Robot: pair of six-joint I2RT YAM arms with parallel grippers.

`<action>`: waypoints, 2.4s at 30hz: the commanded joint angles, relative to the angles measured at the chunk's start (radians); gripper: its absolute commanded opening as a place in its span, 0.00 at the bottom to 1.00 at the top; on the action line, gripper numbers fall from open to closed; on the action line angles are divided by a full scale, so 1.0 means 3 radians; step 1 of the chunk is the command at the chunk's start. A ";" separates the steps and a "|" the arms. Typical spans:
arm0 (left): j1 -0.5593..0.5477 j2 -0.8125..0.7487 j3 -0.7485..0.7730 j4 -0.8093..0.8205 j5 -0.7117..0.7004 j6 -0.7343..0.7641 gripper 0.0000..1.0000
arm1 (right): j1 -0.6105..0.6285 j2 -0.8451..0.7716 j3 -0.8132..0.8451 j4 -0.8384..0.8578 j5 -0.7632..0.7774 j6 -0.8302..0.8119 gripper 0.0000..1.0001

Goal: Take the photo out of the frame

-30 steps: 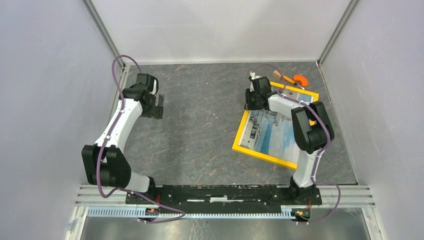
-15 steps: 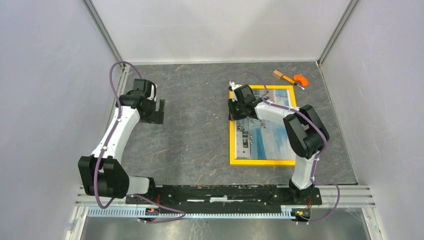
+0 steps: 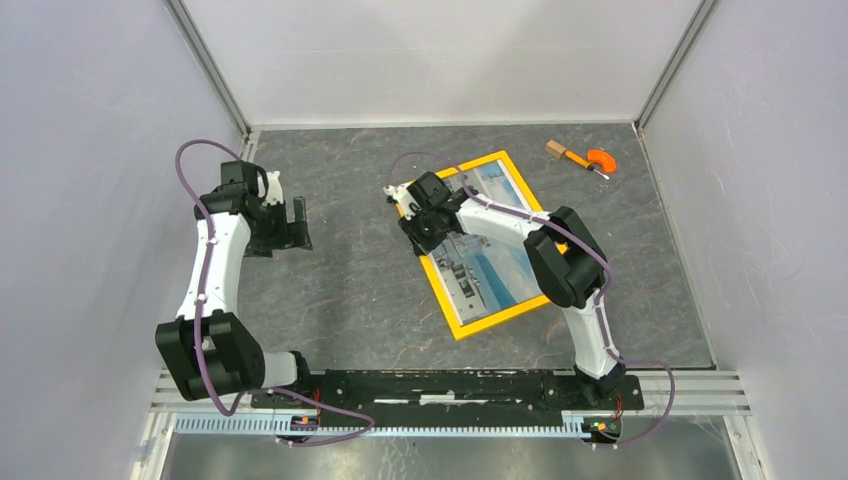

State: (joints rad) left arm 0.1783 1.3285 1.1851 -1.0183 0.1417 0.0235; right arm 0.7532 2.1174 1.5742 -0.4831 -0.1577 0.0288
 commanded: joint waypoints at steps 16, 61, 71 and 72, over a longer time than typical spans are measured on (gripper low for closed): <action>0.0008 0.0569 0.0611 0.0055 0.0770 0.0345 1.00 | 0.0534 -0.0224 -0.0649 -0.0398 0.0238 -0.2894 0.16; -0.1885 0.3783 0.3464 0.0162 0.0453 0.0886 0.95 | -0.3386 -0.1441 -0.2015 -0.0978 -0.0948 -0.1524 0.91; -0.1862 0.2693 0.1711 0.0407 0.0635 0.1140 0.69 | -0.2887 -0.0855 -0.1314 -0.0775 -0.1024 -0.1433 0.91; -0.1854 0.2594 0.1572 0.0434 0.0616 0.1127 0.68 | -0.2815 -0.0780 -0.1240 -0.0723 -0.1024 -0.1406 0.91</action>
State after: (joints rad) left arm -0.3553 2.2292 1.7950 -0.8822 0.2470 0.3225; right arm -0.1917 1.7874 1.1343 -0.8761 -0.3859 -0.3988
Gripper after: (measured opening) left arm 0.702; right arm 0.910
